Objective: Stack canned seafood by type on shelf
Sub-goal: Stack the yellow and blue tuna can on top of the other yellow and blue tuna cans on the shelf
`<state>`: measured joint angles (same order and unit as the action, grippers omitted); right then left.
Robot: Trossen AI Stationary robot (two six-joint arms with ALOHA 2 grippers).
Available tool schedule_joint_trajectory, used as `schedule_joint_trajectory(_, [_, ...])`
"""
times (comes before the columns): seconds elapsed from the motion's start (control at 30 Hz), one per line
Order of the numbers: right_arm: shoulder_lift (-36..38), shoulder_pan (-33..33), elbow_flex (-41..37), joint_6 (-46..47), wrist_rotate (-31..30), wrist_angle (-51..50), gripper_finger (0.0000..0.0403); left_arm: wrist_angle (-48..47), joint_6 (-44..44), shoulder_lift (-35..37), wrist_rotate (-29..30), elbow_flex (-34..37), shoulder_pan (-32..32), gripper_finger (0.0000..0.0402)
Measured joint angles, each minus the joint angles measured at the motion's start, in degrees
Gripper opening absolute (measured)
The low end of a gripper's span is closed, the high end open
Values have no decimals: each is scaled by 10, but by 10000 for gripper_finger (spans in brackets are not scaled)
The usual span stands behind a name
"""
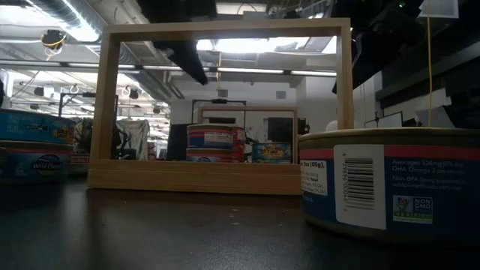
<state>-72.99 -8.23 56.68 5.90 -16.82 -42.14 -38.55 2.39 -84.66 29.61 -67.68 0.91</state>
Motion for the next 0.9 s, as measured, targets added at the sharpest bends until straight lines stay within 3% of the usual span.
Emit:
schedule_joint_trajectory(0.23, [0,0,0,0,0,1,280,-101,-187,20,-14,0,111,224])
schedule_joint_trajectory(0.4, [0,0,0,0,0,1,280,-127,-306,20,-61,0,192,224])
schedule_joint_trajectory(0.7, [0,0,0,1,21,1,280,-175,-543,17,-78,0,323,223])
schedule_joint_trajectory(0.9, [0,0,0,-1,25,2,280,-196,-608,17,-56,0,356,223])
